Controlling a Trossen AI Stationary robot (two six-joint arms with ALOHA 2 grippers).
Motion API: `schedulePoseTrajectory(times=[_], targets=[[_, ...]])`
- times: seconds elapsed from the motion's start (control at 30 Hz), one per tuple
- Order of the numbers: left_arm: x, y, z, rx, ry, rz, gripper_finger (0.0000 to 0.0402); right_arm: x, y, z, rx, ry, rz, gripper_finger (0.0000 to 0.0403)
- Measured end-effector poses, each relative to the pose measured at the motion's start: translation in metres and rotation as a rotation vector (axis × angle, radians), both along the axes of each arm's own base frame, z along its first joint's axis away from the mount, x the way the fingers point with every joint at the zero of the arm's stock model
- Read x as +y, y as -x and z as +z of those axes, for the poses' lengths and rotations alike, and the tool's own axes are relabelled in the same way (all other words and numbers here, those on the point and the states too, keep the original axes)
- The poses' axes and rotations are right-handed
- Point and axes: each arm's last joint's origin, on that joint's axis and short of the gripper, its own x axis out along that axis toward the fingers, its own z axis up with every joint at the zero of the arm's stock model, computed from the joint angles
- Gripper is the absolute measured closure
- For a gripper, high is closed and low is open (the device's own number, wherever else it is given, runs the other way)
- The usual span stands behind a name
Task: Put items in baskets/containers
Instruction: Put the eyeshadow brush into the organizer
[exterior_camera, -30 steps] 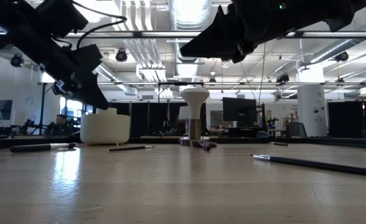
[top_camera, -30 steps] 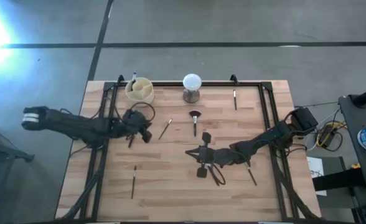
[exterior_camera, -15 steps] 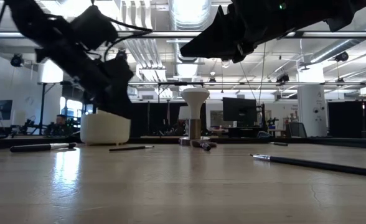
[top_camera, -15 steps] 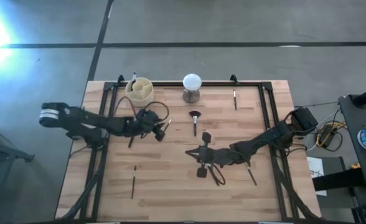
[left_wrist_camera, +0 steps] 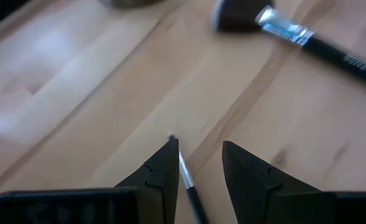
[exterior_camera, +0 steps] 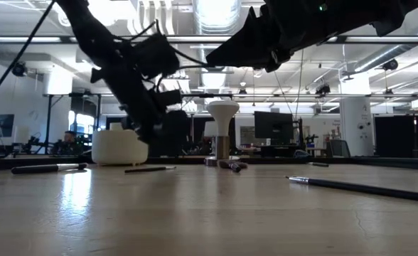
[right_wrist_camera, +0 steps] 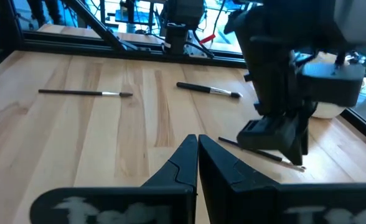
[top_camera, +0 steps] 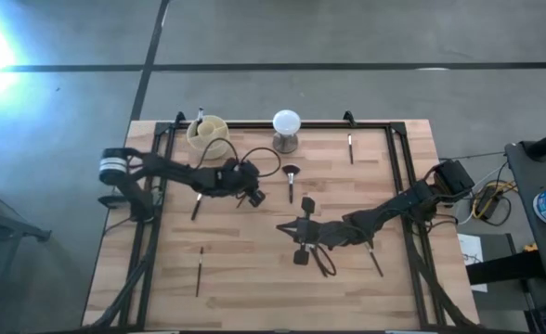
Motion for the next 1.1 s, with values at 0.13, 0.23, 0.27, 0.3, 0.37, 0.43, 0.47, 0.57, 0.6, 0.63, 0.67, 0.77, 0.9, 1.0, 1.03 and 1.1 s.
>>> schedulePoseTrajectory(times=[0.13,0.23,0.27,0.3,0.37,0.43,0.47,0.57,0.6,0.63,0.67,0.77,0.9,1.0,1.03,1.1], targets=[[0.006,-0.001,-0.008,0.027,0.008,0.025,0.0286,0.0,0.0,0.0,0.001,0.0,0.0,0.0394],[0.011,0.0,-0.012,0.04,0.011,0.042,0.0286,0.0,0.0,0.0,0.001,0.0,0.0,0.0394],[0.013,0.001,-0.014,0.045,0.013,0.049,0.0286,0.0,0.0,0.0,0.001,0.0,0.0,0.0394],[0.015,0.001,-0.015,0.047,0.016,0.059,0.0286,0.0,0.0,0.0,0.001,0.0,0.0,0.0394],[0.019,0.002,-0.018,0.05,0.024,0.082,0.0286,0.0,0.0,0.0,0.001,0.0,0.0,0.0394],[0.023,0.003,-0.019,0.05,0.038,0.084,0.0289,0.0,0.0,0.0,0.0,0.0,0.0,0.0394],[0.024,0.003,-0.02,0.048,0.044,0.085,0.0291,0.0,0.0,0.0,0.0,0.0,0.0,0.0394],[0.026,0.002,-0.022,0.046,0.053,0.083,0.0305,0.0,0.0,0.0,0.0,0.0,0.001,0.0394],[0.026,0.002,-0.023,0.049,0.051,0.08,0.0312,0.0,0.0,0.0,0.0,0.0,0.001,0.0394],[0.026,0.002,-0.024,0.052,0.051,0.077,0.032,0.0,0.0,0.0,0.0,0.0,0.001,0.0394],[0.026,0.002,-0.024,0.053,0.053,0.076,0.033,0.0,0.0,0.0,0.0,0.0,0.001,0.0394],[0.026,0.002,-0.026,0.06,0.055,0.074,0.0362,0.0,0.0,0.0,0.0,-0.001,0.001,0.0394],[0.026,0.002,-0.026,0.071,0.042,0.056,0.0396,0.0,0.0,0.0,0.0,-0.001,0.001,0.0394],[0.026,0.004,-0.022,0.075,0.026,0.046,0.0398,0.0,0.0,0.0,0.0,-0.001,0.001,0.0394],[0.025,0.006,-0.019,0.082,0.014,0.05,0.0399,0.0,0.0,0.0,0.0,-0.001,0.001,0.0394],[0.023,0.011,-0.012,0.1,-0.01,0.056,0.04,0.0,0.0,0.0,0.0,-0.001,0.001,0.0394]])
